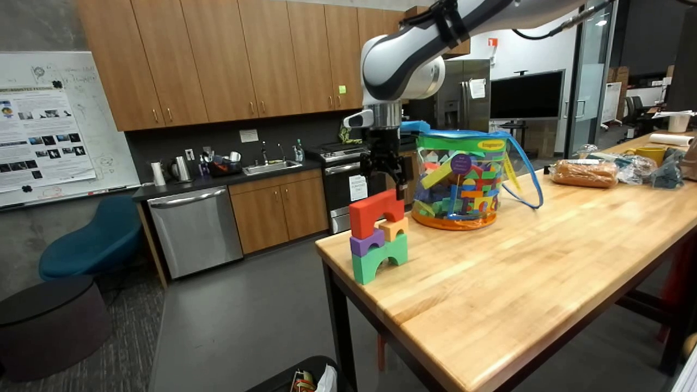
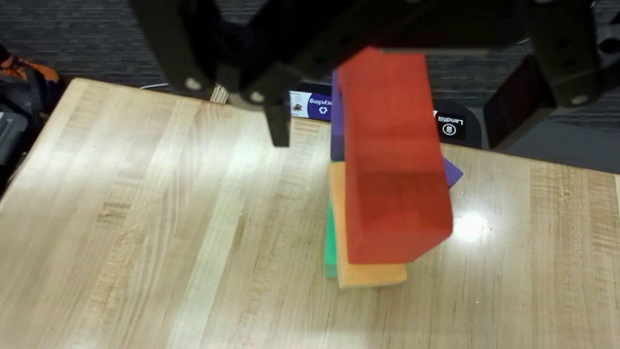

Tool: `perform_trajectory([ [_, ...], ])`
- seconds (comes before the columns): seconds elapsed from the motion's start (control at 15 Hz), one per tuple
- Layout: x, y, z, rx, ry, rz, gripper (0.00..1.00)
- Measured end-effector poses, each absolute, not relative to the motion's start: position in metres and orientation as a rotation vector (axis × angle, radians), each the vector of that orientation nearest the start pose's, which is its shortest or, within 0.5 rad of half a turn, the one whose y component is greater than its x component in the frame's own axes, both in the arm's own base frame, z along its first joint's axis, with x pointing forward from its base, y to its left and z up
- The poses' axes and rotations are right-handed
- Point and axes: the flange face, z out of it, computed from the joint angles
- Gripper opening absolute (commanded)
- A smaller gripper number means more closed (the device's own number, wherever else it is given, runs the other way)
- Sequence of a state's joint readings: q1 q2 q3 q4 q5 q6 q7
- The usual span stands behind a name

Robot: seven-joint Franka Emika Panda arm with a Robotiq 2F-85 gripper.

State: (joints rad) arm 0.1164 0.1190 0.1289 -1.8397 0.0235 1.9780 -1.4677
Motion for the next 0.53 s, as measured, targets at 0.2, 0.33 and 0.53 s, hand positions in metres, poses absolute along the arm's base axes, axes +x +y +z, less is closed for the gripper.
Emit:
perform_trajectory([
  [0.2, 0.575, 0.134, 0.485, 2.104, 2.363, 0.075, 1.00],
  [0.33, 0.571, 0.126, 0.503, 2.110, 2.355, 0.100, 1.00],
  [0.53, 0.565, 0.108, 0.533, 2.124, 2.318, 0.159, 1.00],
])
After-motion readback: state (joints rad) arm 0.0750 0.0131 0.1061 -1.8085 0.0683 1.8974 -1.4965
